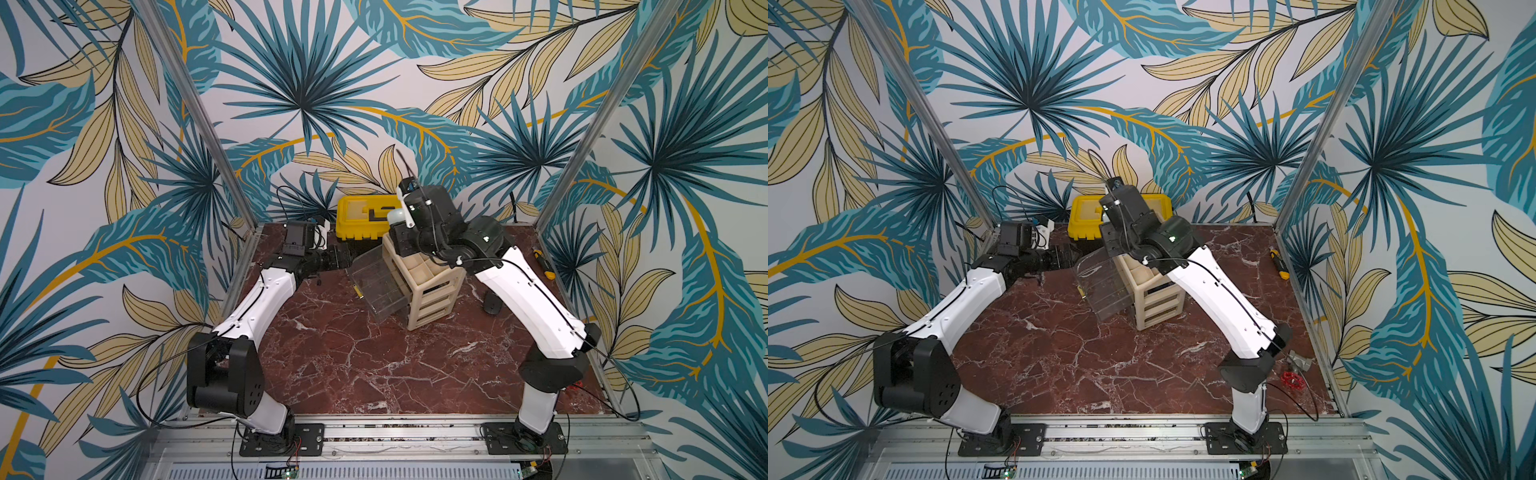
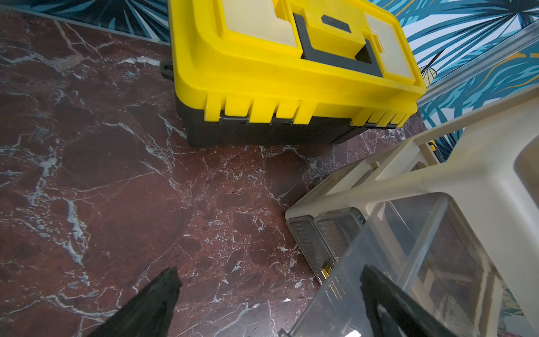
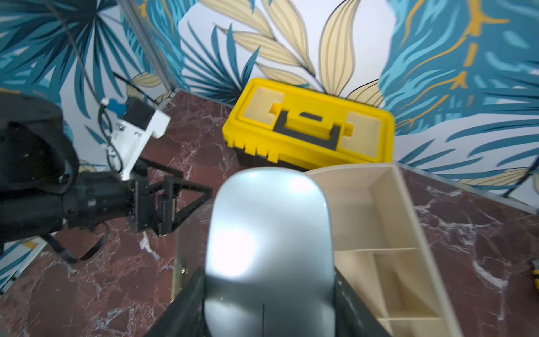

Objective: Take the mice out of the drawer
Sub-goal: Pick up the mouse from the drawer, then place the mouse at the center of the board.

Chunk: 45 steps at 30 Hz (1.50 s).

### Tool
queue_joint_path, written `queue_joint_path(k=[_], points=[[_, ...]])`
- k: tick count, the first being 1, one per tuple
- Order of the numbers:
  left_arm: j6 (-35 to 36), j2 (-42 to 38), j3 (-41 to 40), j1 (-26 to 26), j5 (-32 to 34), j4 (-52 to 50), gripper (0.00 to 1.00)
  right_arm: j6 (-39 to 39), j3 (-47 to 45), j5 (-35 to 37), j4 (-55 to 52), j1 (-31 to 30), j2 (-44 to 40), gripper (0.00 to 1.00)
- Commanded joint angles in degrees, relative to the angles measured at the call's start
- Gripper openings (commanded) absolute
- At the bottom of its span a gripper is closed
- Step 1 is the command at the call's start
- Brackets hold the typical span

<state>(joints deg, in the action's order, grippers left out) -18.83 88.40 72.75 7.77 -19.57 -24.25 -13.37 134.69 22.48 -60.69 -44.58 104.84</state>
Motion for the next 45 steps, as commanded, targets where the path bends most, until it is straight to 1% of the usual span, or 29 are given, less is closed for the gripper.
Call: queue_joint_path(k=[1, 5, 9, 12, 17, 21, 27, 32, 37, 41, 45], points=[[0.91, -0.99, 0.2, -0.38, -0.73, -1.02, 1.0, -0.53, -8.33, 2.48, 0.55, 7.84, -6.2, 0.41], [1.43, -1.12, -0.02, -0.41, -0.61, -1.55, 1.0, -2.08, -23.29, -0.67, 4.81, 19.68, -15.7, 0.41], [1.5, -1.11, 0.13, -0.43, -0.88, -1.51, 1.0, -2.8, -33.38, -4.85, 6.24, 31.48, -21.22, 0.42], [1.27, -0.82, 0.44, -0.39, -1.23, -1.37, 1.0, -3.46, -39.49, -9.11, 7.33, 38.19, -21.52, 0.42], [1.41, -0.99, 0.22, -0.41, -1.32, -1.45, 1.0, -5.17, -50.68, -15.13, 13.58, 45.8, -19.23, 0.42], [1.59, -1.03, 0.3, -0.39, -1.25, -1.85, 1.0, -5.84, -55.45, -17.03, 18.05, 49.41, -14.69, 0.42], [1.79, -1.45, 0.16, -0.39, -1.08, -2.11, 1.0, -5.27, -57.89, -13.5, 19.86, 50.51, -7.66, 0.43], [1.86, -1.59, 0.23, -0.37, -1.26, -2.2, 1.0, -4.77, -60.19, -13.8, 21.72, 52.99, -4.06, 0.43], [1.86, -1.54, 0.27, -0.39, -1.32, -2.17, 1.0, -3.11, -60.33, -12.89, 20.7, 54.57, -0.96, 0.44], [1.8, -1.32, 0.36, -0.35, -1.25, -2.21, 1.0, -1.97, -60.71, -14.09, 20.46, 55.37, 0.34, 0.47], [1.76, -1.37, 0.51, -0.39, -1.36, -2.38, 1.0, -1.23, -60.98, -14.39, 20.53, 56.2, 1.19, 0.55]])
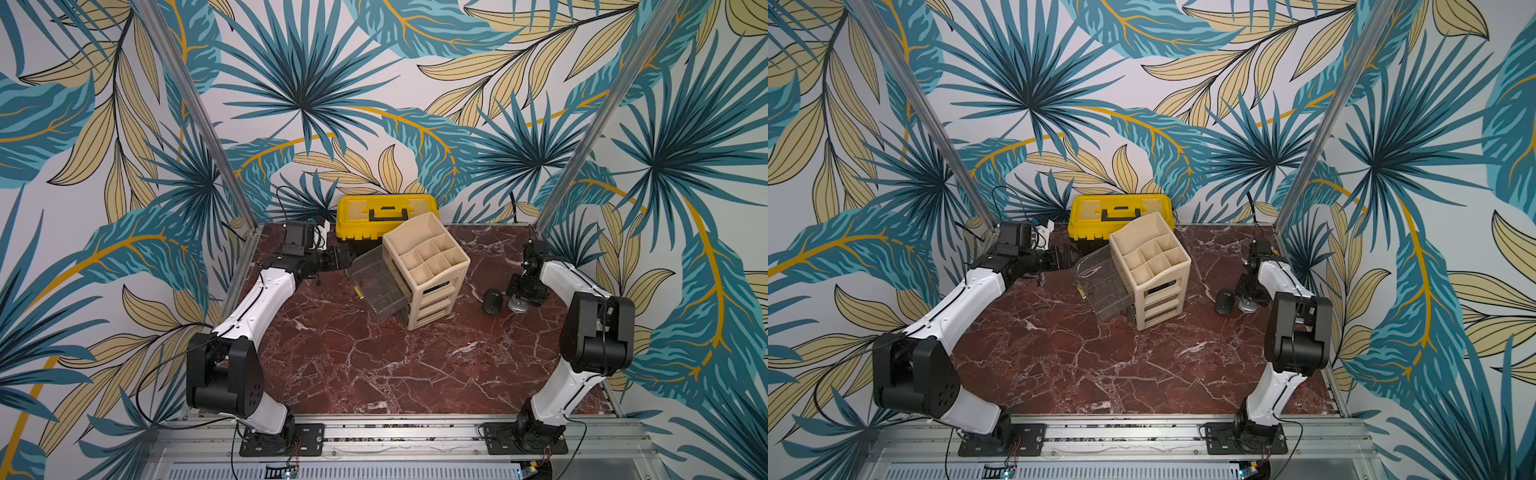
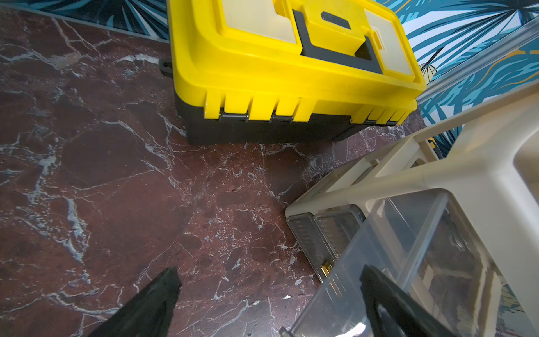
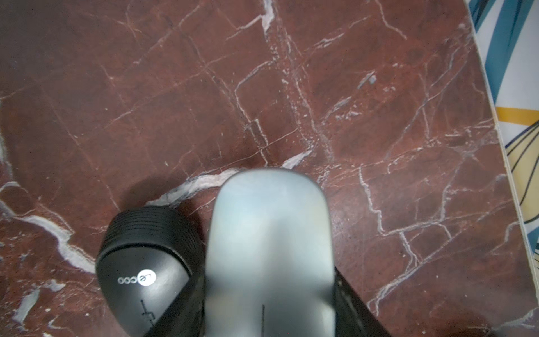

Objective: Take the mice out of the drawer
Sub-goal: Place the mouse at the center of the board.

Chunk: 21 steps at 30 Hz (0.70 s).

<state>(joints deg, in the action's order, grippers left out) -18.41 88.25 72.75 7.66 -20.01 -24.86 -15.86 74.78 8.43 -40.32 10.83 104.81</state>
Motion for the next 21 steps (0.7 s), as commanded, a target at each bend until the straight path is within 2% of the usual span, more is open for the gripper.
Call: queue_joint_path(k=[1, 15, 18, 21], points=[[1.45, -1.25, 0.51, -0.28, -0.91, -1.77, 1.0, 1.54, -1.05, -0.66, 0.15, 1.07, 1.58, 0.57], [1.34, -1.14, 0.37, 0.21, -1.21, -2.03, 1.0, 3.09, 3.41, -1.49, -3.25, 1.42, 4.95, 0.7], [1.66, -1.37, 0.31, 0.38, -0.28, -2.47, 1.0, 2.33, 4.02, -1.04, -4.1, 1.38, 1.3, 0.7], [2.08, -1.6, 0.4, 0.31, 2.16, -3.17, 1.0, 2.19, 5.77, -3.33, -5.48, 0.72, -5.98, 0.71]])
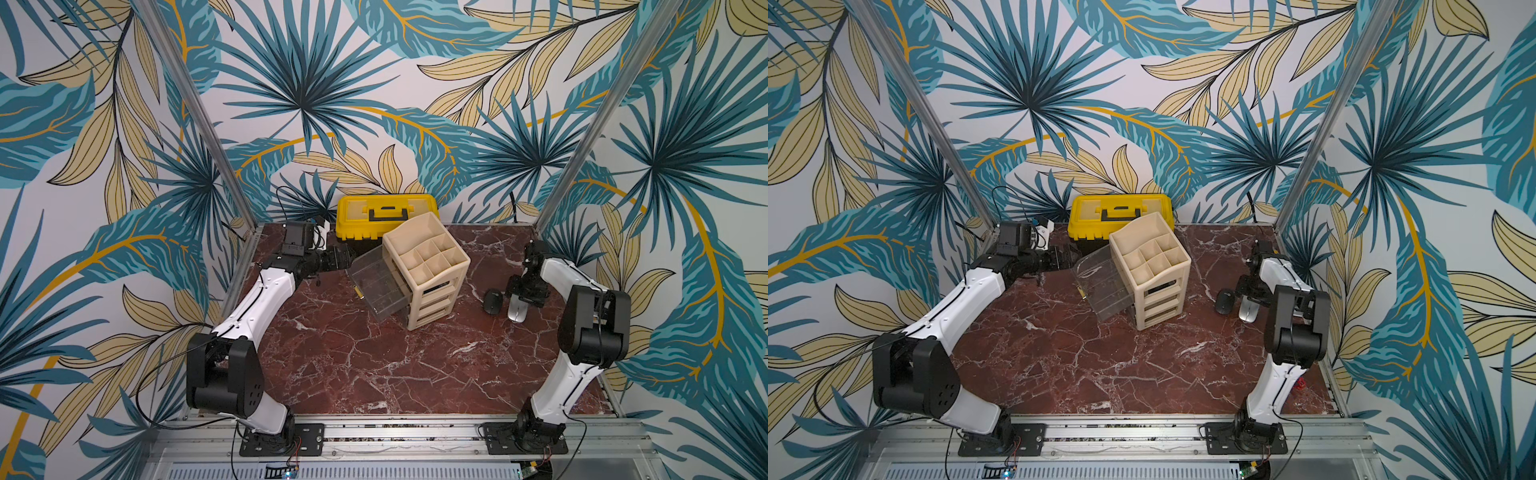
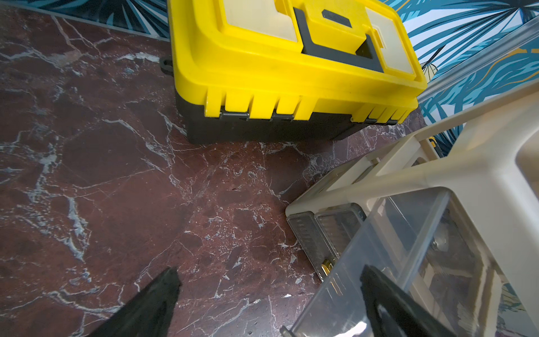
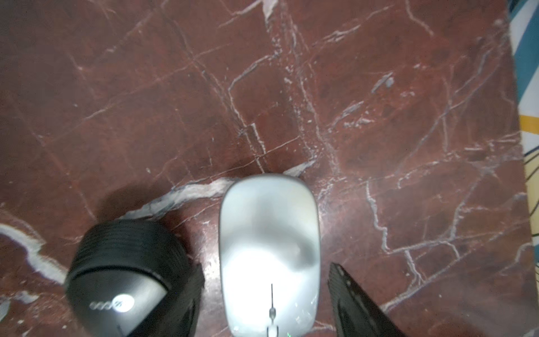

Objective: Take the mice out of the drawer
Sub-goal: Place the mouse at the center of the board, then close the drawer in the storage box.

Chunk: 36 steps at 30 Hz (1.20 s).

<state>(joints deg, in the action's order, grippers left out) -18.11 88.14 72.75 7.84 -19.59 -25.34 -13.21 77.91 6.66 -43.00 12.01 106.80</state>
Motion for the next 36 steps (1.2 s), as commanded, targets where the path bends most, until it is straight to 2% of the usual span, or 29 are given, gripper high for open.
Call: queue_joint_path(k=[1, 4, 9, 11, 15, 18, 21, 25, 30, 36], points=[[1.83, -1.54, 0.46, 0.15, 2.02, -2.79, 1.0, -0.4, 3.92, -2.35, -3.56, -0.93, -9.95, 0.71], [1.9, -1.53, 0.76, 0.15, 2.03, -2.96, 1.0, 1.37, 9.44, -7.02, -6.29, -2.51, -14.74, 0.72], [2.04, -2.38, 1.24, 0.14, 4.09, -3.87, 1.0, 4.65, 21.97, -12.26, -14.46, -7.65, -17.08, 0.72], [2.08, -3.29, 1.05, 0.03, 6.97, -4.35, 1.0, 5.2, 24.83, -11.49, -15.76, -10.16, -17.41, 0.72], [1.75, -5.45, -0.21, -0.57, 11.33, -3.93, 1.0, 6.18, 28.7, -14.92, -17.74, -14.14, -16.45, 0.71], [3.94, -6.13, 1.65, -0.61, 12.61, -8.87, 1.0, 8.17, 31.46, -16.69, -20.26, -17.74, -14.62, 0.71], [4.48, -6.96, 3.59, -0.6, 15.52, -15.25, 1.0, 8.36, 32.3, -16.04, -20.19, -20.37, -13.58, 0.71], [4.41, -9.07, 1.96, -0.6, 18.62, -17.68, 1.0, 8.09, 32.81, -17.67, -19.36, -21.65, -11.98, 0.71], [4.46, -10.82, 1.97, -0.62, 18.64, -22.62, 1.0, 8.38, 33.94, -16.44, -20.8, -23.28, -9.77, 0.71], [4.4, -13.15, 0.34, -0.59, 17.93, -22.71, 1.0, 8.62, 32.26, -14.63, -21.3, -25.22, -10.76, 0.65]])
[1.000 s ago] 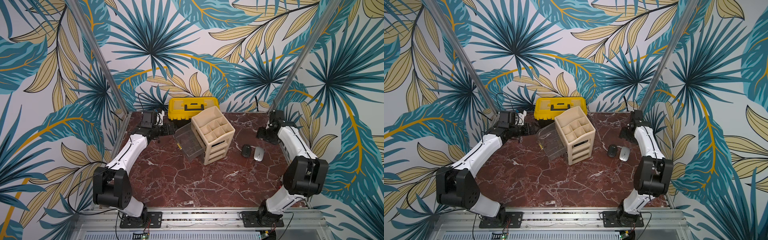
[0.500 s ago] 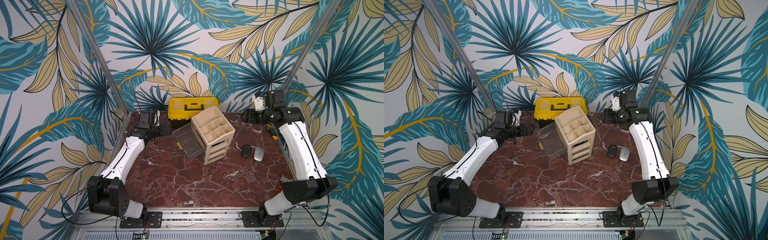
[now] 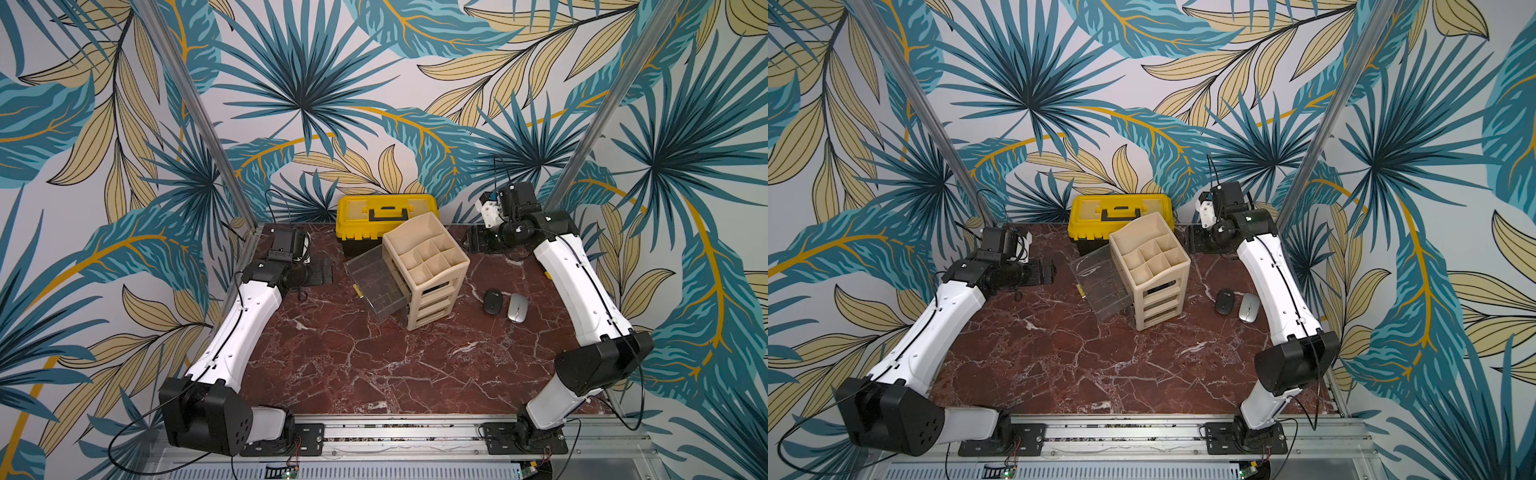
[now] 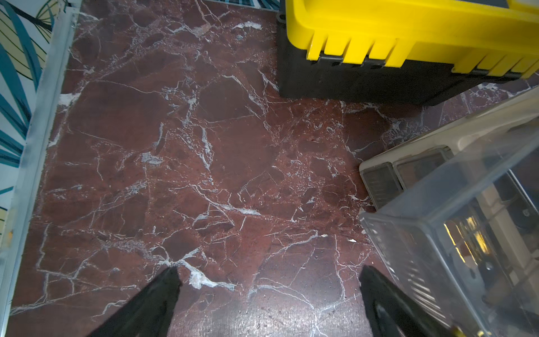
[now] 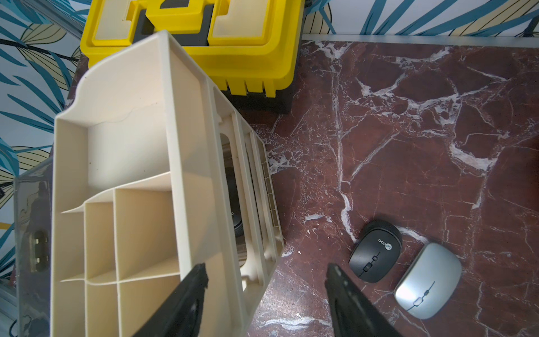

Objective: Take the mice out of the drawer
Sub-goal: Close the drawer in the storage box.

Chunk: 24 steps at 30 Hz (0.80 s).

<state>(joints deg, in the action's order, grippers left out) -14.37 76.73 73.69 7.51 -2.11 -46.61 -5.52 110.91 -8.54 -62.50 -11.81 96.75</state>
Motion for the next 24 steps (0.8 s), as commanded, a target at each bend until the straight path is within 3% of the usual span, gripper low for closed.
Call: queue_joint_path(k=[1, 6, 20, 24], points=[[0.58, -1.84, -0.74, -0.26, 0.23, -1.46, 1.0, 0.86, -1.08, 0.86, -1.81, -1.67, -0.85, 0.64], [0.39, -1.58, -0.9, -0.16, -0.94, -1.72, 1.0, 0.29, -1.13, 4.59, -2.66, -2.46, -1.48, 0.61], [-1.23, 2.35, -3.3, 0.36, -2.76, -8.25, 1.0, 0.38, 0.09, 6.22, -2.64, -2.75, -3.66, 0.61], [-1.32, 4.43, -3.01, 2.09, -2.81, -11.79, 1.0, 0.78, -0.23, 11.5, -2.46, -2.78, -3.03, 0.62]])
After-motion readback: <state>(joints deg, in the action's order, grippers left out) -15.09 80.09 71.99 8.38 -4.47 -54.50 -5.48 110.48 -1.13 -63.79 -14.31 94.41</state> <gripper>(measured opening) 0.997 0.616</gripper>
